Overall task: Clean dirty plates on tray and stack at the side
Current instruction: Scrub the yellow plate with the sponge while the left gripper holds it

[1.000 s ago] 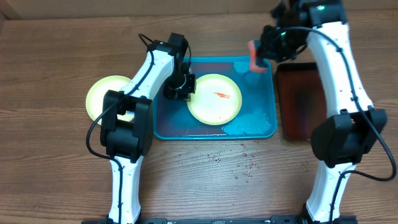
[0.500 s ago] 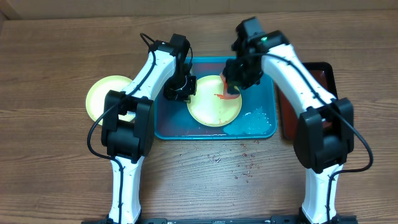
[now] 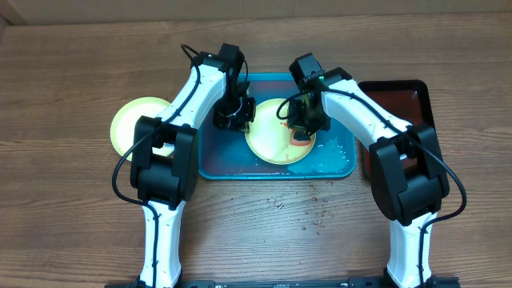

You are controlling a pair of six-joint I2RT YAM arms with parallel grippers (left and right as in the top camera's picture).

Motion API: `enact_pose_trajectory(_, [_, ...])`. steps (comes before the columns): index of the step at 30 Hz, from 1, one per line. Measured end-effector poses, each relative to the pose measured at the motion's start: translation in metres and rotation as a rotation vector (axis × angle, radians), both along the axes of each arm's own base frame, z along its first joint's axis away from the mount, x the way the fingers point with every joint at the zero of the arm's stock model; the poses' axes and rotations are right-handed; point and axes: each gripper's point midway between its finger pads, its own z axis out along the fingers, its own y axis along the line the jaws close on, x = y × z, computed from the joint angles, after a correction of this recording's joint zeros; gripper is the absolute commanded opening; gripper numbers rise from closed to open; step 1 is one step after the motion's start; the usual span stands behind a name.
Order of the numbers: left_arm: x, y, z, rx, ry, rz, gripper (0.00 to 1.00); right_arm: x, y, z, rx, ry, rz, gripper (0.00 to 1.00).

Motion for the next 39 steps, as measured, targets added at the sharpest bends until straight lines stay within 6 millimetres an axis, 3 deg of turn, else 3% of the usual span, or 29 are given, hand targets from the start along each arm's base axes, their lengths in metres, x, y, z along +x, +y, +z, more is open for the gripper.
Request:
enact_pose_trajectory(5, [0.000, -0.002, 0.002, -0.043, 0.000, -0.024, 0.04, 0.005, 0.002, -0.004, 0.011, -0.028, -0.010, 0.04])
enact_pose_trajectory(13, [0.000, 0.001, 0.004, -0.068, 0.003, -0.031, 0.04, 0.009, 0.023, -0.002, 0.164, -0.032, 0.026, 0.04])
enact_pose_trajectory(20, [-0.001, -0.003, 0.006, -0.103, 0.007, -0.040, 0.04, -0.004, 0.047, 0.005, 0.296, 0.014, 0.106, 0.04])
enact_pose_trajectory(26, [-0.002, -0.008, 0.008, -0.133, 0.012, -0.046, 0.04, -0.022, 0.055, 0.006, 0.330, 0.065, 0.180, 0.04])
enact_pose_trajectory(30, [-0.003, -0.010, 0.008, -0.138, 0.011, -0.060, 0.04, -0.031, 0.044, 0.004, 0.281, 0.108, 0.186, 0.04])
enact_pose_trajectory(34, [-0.003, -0.011, 0.007, -0.128, 0.007, -0.067, 0.04, -0.032, 0.020, 0.007, 0.167, 0.132, 0.164, 0.04])
enact_pose_trajectory(39, [0.002, 0.004, 0.001, -0.031, -0.014, -0.055, 0.04, -0.003, -0.009, 0.018, 0.051, 0.050, 0.110, 0.04])
